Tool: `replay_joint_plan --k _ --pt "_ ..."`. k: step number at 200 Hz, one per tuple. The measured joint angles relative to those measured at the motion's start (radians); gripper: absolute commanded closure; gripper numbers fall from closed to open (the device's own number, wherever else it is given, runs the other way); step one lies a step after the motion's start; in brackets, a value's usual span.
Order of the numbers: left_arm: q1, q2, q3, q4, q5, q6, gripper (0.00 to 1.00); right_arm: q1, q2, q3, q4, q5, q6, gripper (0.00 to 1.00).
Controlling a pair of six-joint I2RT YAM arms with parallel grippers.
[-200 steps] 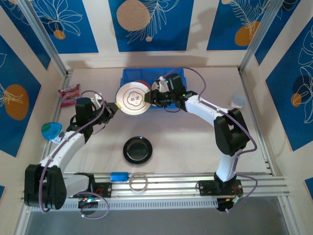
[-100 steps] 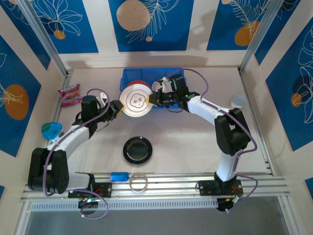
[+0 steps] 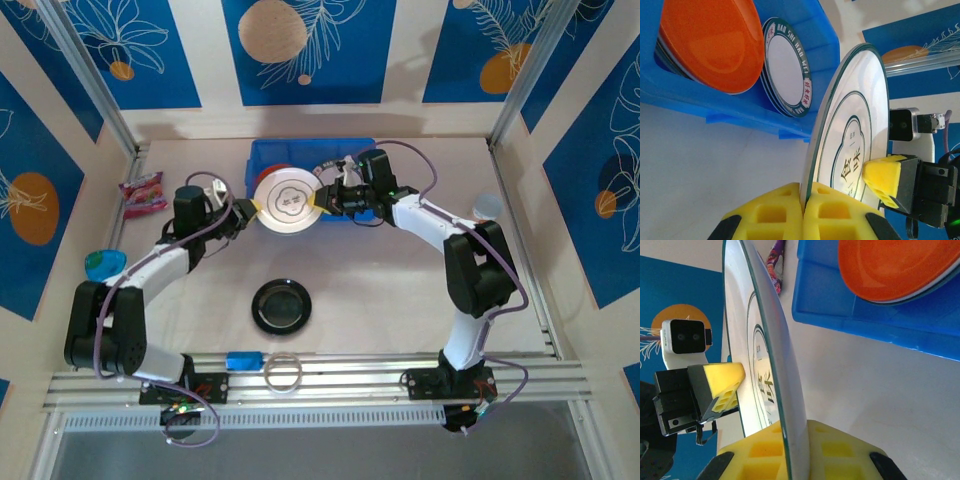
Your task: Place the plates into the plastic bin on the countertop
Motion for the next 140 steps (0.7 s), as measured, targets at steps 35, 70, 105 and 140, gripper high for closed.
replay_joint_plan --k 35,70,105,140 --pt "-0.023 0.019 0.038 -0.002 -0.007 -0.001 1.0 0.003 -0.026 0.001 -0.055 0.009 -0.051 0.62" --pt "-0.036 0.022 0.076 -0.003 -0.016 0.002 1.0 -0.003 -0.05 0.001 -0.109 0.029 -0.079 0.48" --pt "-0.047 0.035 0.129 -0.028 -0.034 0.022 1.0 -0.064 -0.111 -0.004 -0.179 0.11 -0.089 0.45" --pt "-0.071 0.087 0.225 -0.095 -0.051 0.065 1.0 -0.185 -0.252 -0.093 -0.198 0.202 -0.077 0.45"
